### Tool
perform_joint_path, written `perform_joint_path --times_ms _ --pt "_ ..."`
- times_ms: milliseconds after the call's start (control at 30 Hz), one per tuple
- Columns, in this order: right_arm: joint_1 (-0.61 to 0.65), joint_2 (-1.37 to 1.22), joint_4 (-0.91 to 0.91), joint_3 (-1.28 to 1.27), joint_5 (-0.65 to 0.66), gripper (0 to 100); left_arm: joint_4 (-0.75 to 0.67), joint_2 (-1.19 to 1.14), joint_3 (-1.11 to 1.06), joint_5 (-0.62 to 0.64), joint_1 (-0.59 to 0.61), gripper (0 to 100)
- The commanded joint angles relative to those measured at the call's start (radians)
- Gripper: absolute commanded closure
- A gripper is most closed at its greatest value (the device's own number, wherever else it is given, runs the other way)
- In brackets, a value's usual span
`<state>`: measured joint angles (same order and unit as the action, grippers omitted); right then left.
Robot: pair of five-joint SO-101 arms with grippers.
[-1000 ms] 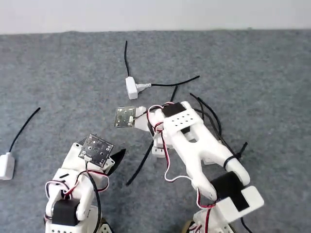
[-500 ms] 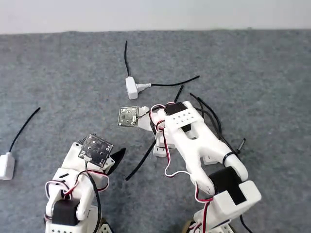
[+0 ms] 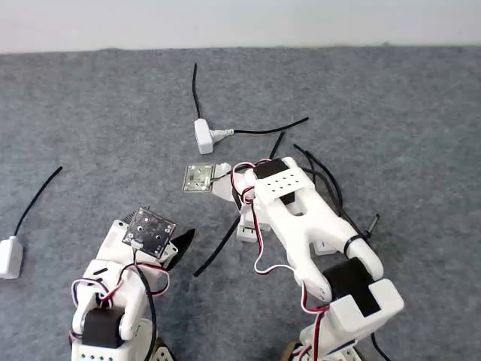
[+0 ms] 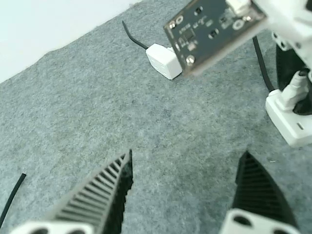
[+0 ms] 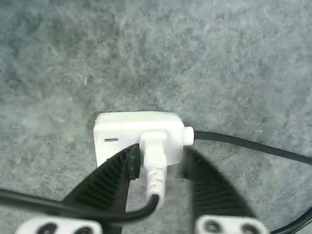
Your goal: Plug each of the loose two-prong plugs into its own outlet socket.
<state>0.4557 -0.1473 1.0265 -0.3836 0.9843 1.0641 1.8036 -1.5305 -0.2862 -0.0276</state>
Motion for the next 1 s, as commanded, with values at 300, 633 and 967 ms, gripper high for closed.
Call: perform_joint_path --times_ms 300,633,967 --pt "0.051 -0.036 0.206 0.221 -0.046 76.7 -0.028 0.011 0.008 -0.005 -0.005 66" --pt "0.054 -0.039 0.246 0.264 -0.049 76.8 -0.028 0.011 0.008 -0.005 -0.005 66" --pt "0.027 -0.047 0.133 0.258 -0.049 99.1 -0.021 0.011 0.007 -0.006 -0.023 69"
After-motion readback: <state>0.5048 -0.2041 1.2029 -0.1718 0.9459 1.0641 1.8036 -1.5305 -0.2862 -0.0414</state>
